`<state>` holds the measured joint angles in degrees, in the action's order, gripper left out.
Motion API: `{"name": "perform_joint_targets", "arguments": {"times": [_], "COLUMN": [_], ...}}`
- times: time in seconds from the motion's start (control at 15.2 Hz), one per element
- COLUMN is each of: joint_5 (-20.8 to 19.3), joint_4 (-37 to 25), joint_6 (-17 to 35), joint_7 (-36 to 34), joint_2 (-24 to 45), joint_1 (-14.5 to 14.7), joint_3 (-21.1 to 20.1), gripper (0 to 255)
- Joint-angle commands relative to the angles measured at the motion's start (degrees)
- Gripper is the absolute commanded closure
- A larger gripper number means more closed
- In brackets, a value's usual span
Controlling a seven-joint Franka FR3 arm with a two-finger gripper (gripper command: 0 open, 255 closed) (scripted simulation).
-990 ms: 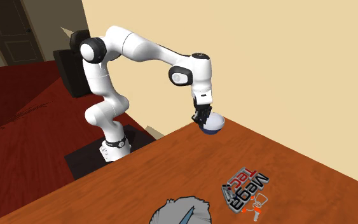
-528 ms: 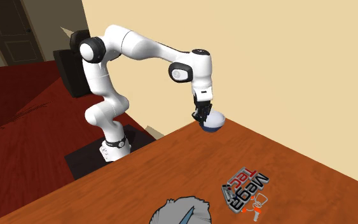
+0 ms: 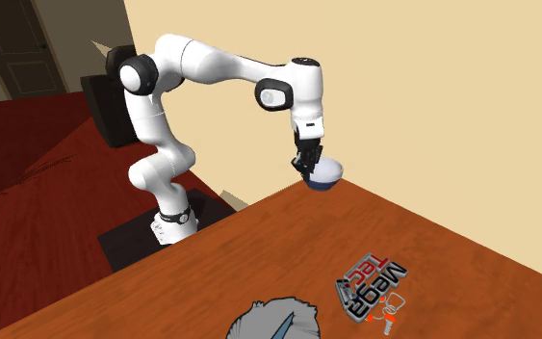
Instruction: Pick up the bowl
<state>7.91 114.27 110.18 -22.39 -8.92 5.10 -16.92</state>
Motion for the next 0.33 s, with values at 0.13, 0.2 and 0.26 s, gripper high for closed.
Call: {"name": "perform_joint_targets", "arguments": {"times": [0.13,0.2,0.26], "joint_5": [-0.1,-0.1,-0.1], "joint_4": [-3.0,-3.1,-3.2], "joint_6": [-3.3,-3.4,-3.4], "joint_7": [-0.2,-0.2,-0.2], "joint_2": [-0.3,-0.3,-0.3], "joint_1": [-0.1,-0.1,-0.1], "joint_3": [0.1,0.1,0.1], "gripper": [255,255,255]}}
